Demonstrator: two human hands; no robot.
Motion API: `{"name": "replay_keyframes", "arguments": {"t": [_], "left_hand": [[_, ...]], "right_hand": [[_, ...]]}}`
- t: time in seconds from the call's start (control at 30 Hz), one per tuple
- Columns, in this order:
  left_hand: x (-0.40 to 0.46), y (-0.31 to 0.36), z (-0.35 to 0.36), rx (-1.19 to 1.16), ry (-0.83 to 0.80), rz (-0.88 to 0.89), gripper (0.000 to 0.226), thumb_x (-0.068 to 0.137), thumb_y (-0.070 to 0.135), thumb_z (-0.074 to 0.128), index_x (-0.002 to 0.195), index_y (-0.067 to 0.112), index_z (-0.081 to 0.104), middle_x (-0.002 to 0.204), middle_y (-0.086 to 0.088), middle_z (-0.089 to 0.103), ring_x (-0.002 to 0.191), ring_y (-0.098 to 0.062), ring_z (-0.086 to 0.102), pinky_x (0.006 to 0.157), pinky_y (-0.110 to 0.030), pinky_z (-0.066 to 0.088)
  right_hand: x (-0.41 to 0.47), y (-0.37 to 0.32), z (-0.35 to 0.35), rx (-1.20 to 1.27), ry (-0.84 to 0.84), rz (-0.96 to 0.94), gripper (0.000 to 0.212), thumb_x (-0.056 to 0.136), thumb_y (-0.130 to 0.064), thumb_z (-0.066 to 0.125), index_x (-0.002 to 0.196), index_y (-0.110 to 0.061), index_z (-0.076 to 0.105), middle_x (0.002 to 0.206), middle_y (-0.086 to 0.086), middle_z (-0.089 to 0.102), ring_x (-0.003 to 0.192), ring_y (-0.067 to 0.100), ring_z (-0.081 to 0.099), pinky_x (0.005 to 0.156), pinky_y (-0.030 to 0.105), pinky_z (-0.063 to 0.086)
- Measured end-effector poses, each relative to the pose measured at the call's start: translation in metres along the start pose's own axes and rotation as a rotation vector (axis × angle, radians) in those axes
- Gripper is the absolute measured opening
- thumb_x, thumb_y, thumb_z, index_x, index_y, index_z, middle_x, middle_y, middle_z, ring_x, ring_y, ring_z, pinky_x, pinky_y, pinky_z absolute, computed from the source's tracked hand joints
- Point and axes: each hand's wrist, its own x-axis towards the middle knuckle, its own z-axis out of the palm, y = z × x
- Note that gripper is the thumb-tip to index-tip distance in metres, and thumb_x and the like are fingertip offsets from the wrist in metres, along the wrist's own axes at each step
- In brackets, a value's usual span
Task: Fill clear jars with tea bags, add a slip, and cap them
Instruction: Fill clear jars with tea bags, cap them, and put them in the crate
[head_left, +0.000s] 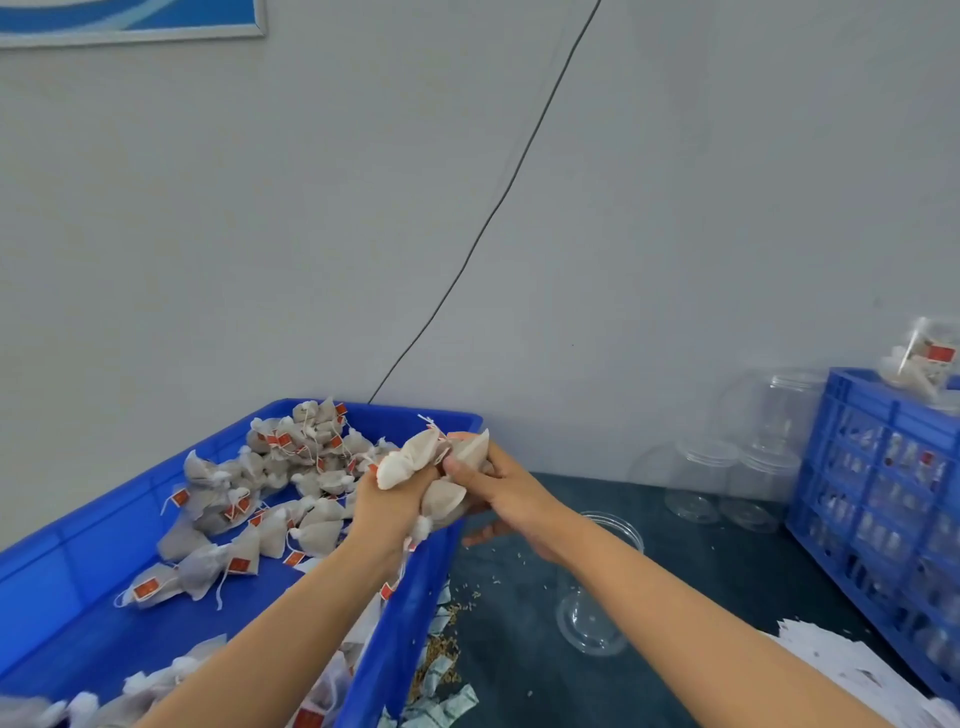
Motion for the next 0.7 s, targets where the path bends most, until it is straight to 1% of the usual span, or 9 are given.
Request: {"name": "replay_keyframes", "arguments": {"t": [0.03,0.1,0.17,0.27,0.4,0.47,0.57,0.6,0.7], "left_hand": [[-0.002,-0.001,0.007,-0.064,-0.042,-0.031,0.015,0.088,0.019,0.068,0.099,0.009,0.064,0.092,-0.016,0.070,0.084,-0.027,0.067,0.079,-0.046,0.055],[-0.006,-0.003,0.022,-0.194,-0.091,-0.091,0.012,0.090,0.017,0.064,0.098,0.008,0.065,0.084,-0.011,0.073,0.074,-0.020,0.072,0.064,-0.038,0.060],[-0.009,-0.006,0.035,-0.271,-0.108,-0.143,0.011,0.093,0.018,0.061,0.098,0.009,0.065,0.081,-0.008,0.074,0.074,-0.018,0.073,0.058,-0.033,0.058],[-0.012,-0.012,0.050,-0.355,-0.064,-0.208,0.036,0.092,0.024,0.064,0.121,0.003,0.059,0.113,-0.020,0.067,0.108,-0.032,0.064,0.094,-0.049,0.052],[-0.011,-0.018,0.055,-0.430,0.006,-0.214,0.044,0.090,0.036,0.065,0.121,0.006,0.056,0.115,-0.018,0.064,0.111,-0.032,0.060,0.102,-0.052,0.045],[-0.008,-0.018,0.048,-0.415,0.098,-0.167,0.033,0.087,0.034,0.068,0.108,0.010,0.060,0.101,-0.013,0.065,0.096,-0.024,0.065,0.089,-0.044,0.054],[0.002,-0.015,0.031,-0.370,0.193,-0.106,0.019,0.085,0.031,0.072,0.092,0.018,0.061,0.087,-0.004,0.067,0.068,-0.010,0.067,0.055,-0.024,0.054],[0.005,-0.014,0.025,-0.364,0.214,-0.099,0.021,0.084,0.032,0.073,0.092,0.018,0.060,0.085,-0.002,0.067,0.067,-0.010,0.067,0.054,-0.024,0.054],[0.011,-0.013,0.008,-0.354,0.273,-0.098,0.031,0.086,0.038,0.069,0.103,0.018,0.052,0.096,-0.002,0.062,0.081,-0.016,0.060,0.077,-0.035,0.051]], "right_hand": [[-0.002,0.001,0.000,0.029,0.034,-0.017,0.033,0.092,-0.039,0.061,0.122,-0.027,0.053,0.115,0.007,0.065,0.090,0.018,0.068,0.060,0.031,0.058],[-0.005,0.004,-0.003,0.082,0.131,-0.071,0.028,0.092,-0.034,0.062,0.116,-0.021,0.056,0.112,0.007,0.067,0.094,0.021,0.068,0.062,0.033,0.059],[-0.006,0.009,-0.005,0.085,0.249,-0.126,0.026,0.092,-0.033,0.061,0.112,-0.017,0.058,0.109,0.008,0.069,0.100,0.025,0.067,0.077,0.044,0.059],[-0.001,0.018,0.000,0.135,0.427,-0.170,0.020,0.091,-0.035,0.063,0.101,-0.018,0.058,0.101,0.008,0.070,0.098,0.027,0.067,0.087,0.046,0.054],[0.013,0.026,0.019,0.311,0.569,-0.116,0.011,0.095,-0.030,0.058,0.096,-0.020,0.055,0.095,0.003,0.069,0.090,0.017,0.068,0.082,0.035,0.056],[0.022,0.027,0.032,0.446,0.564,-0.070,0.014,0.097,-0.029,0.055,0.100,-0.016,0.054,0.100,0.008,0.069,0.092,0.019,0.068,0.084,0.037,0.057],[0.034,0.024,0.051,0.664,0.491,0.017,0.025,0.098,-0.030,0.052,0.113,-0.010,0.054,0.107,0.016,0.068,0.098,0.027,0.068,0.088,0.046,0.056],[0.036,0.024,0.056,0.707,0.466,0.039,0.026,0.099,-0.030,0.052,0.116,-0.010,0.053,0.107,0.016,0.068,0.097,0.028,0.068,0.086,0.046,0.056],[0.044,0.025,0.073,0.799,0.427,0.049,0.030,0.099,-0.031,0.050,0.124,-0.014,0.050,0.111,0.015,0.068,0.097,0.028,0.069,0.086,0.047,0.057]]}}
